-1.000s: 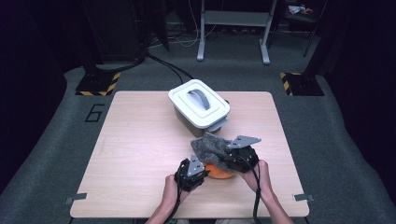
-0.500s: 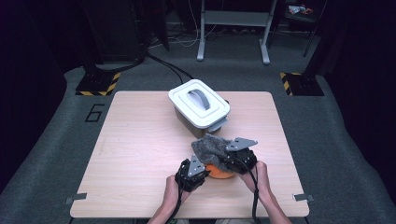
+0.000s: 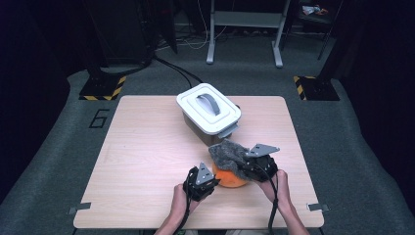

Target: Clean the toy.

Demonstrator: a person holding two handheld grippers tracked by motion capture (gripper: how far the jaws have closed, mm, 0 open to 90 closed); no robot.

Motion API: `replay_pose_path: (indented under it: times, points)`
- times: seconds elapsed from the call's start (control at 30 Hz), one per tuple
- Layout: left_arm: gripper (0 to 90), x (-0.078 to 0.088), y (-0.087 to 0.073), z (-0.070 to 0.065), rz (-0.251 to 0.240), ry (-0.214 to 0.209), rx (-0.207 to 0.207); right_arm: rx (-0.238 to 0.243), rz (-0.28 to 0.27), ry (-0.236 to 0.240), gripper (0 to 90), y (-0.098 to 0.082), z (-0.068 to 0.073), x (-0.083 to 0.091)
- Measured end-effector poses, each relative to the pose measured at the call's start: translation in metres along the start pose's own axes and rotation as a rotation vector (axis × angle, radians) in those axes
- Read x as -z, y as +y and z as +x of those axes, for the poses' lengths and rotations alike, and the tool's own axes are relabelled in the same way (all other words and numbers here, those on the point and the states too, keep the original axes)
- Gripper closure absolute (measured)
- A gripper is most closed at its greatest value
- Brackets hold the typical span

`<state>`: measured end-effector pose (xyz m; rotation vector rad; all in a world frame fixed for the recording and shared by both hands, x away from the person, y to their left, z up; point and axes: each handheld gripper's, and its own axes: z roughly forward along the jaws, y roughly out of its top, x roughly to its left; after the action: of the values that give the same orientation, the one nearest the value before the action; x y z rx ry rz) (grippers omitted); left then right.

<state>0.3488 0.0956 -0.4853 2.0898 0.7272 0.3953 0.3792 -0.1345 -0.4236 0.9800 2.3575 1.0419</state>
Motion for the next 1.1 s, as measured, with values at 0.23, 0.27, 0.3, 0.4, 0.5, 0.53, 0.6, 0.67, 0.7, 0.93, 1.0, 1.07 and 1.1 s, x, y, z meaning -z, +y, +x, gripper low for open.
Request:
replay_pose_path:
  times: [0.23,0.27,0.3,0.4,0.5,0.53,0.6,0.67,0.7,0.93,1.0,1.07,1.1]
  points:
    - [80.7,0.000,-0.001,0.000,-0.004,-0.006,0.010,-0.030,0.007,-0.015,71.0,-0.009,-0.011,0.005]
    - [80.7,0.000,-0.001,0.000,-0.004,-0.004,0.009,-0.033,0.008,-0.017,71.0,-0.010,-0.012,0.005]
    - [80.7,0.000,-0.001,0.000,-0.003,-0.005,0.009,-0.050,0.012,-0.026,71.0,-0.013,-0.015,0.006]
    - [80.7,0.000,-0.001,0.000,-0.002,-0.005,0.010,-0.060,0.018,-0.036,71.0,-0.016,-0.019,0.007]
    - [80.7,0.000,-0.001,0.000,-0.003,-0.006,0.008,-0.078,0.020,-0.040,71.1,-0.021,-0.025,0.007]
    - [80.7,0.000,-0.001,0.000,-0.003,-0.007,0.010,-0.085,0.021,-0.042,71.1,-0.023,-0.027,0.007]
    - [80.7,-0.001,-0.001,0.000,-0.002,-0.007,0.007,-0.100,0.023,-0.046,71.1,-0.027,-0.030,0.006]
    - [80.7,-0.001,-0.001,0.000,-0.002,-0.008,0.006,-0.115,0.032,-0.047,71.1,-0.030,-0.033,0.006]
    - [80.7,-0.001,-0.001,0.000,-0.003,-0.008,0.006,-0.122,0.034,-0.051,71.1,-0.032,-0.034,0.006]
    - [80.7,-0.001,-0.001,0.000,-0.004,-0.006,0.006,-0.168,0.053,-0.066,71.2,-0.046,-0.044,0.001]
    - [80.7,-0.001,-0.001,0.000,-0.005,-0.007,0.006,-0.183,0.058,-0.065,71.3,-0.050,-0.047,-0.001]
    - [80.7,-0.001,-0.001,0.000,-0.005,-0.007,0.006,-0.189,0.071,-0.069,71.3,-0.054,-0.049,-0.003]
    - [80.7,-0.001,-0.001,0.000,-0.005,-0.007,0.006,-0.197,0.076,-0.069,71.3,-0.056,-0.050,-0.005]
